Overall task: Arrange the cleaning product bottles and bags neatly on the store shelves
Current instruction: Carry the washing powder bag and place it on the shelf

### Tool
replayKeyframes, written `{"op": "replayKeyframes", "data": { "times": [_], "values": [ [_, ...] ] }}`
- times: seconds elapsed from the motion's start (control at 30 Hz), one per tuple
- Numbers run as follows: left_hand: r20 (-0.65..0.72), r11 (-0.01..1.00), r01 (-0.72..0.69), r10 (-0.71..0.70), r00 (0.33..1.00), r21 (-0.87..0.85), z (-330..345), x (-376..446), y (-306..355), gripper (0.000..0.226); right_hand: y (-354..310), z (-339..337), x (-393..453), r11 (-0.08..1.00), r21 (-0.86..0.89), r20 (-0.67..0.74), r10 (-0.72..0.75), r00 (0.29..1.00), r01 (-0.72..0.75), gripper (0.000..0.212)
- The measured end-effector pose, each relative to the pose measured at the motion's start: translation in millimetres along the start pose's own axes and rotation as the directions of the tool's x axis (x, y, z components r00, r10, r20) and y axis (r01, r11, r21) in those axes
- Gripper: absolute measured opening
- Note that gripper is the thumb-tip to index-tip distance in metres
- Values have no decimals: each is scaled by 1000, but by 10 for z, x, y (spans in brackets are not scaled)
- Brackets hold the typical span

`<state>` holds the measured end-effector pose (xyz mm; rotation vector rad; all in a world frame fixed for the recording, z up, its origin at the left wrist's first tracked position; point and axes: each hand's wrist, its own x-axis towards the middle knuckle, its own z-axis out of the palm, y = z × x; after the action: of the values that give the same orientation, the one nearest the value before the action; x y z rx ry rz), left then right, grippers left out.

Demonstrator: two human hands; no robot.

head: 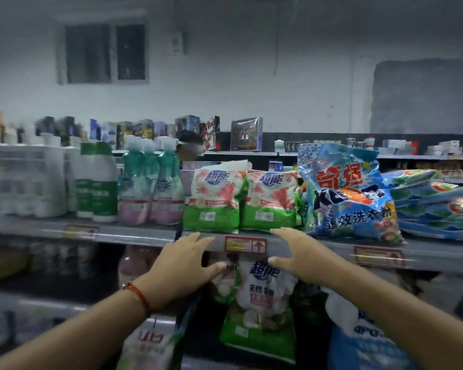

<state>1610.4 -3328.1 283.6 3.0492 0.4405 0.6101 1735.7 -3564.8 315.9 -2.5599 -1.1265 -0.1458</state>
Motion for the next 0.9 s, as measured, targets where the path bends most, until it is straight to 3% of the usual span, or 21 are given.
{"op": "replayKeyframes", "data": {
  "times": [0.13,0.3,0.67,0.9],
  "values": [
    [37,989,131,-134,990,66,-104,-554,-695,88,-722,420,107,991,7,71,-133,989,132,76],
    [72,969,217,-227,971,118,-281,-1031,-1371,83,-1410,779,253,984,8,86,-179,980,179,79],
    [122,835,477,-523,844,276,-990,-2538,-3663,87,-4097,1951,732,910,50,212,-413,885,413,76],
    [152,740,609,-663,733,287,-1195,-3223,-4658,82,-5405,2585,959,867,125,253,-499,829,483,74]
  ]
}}
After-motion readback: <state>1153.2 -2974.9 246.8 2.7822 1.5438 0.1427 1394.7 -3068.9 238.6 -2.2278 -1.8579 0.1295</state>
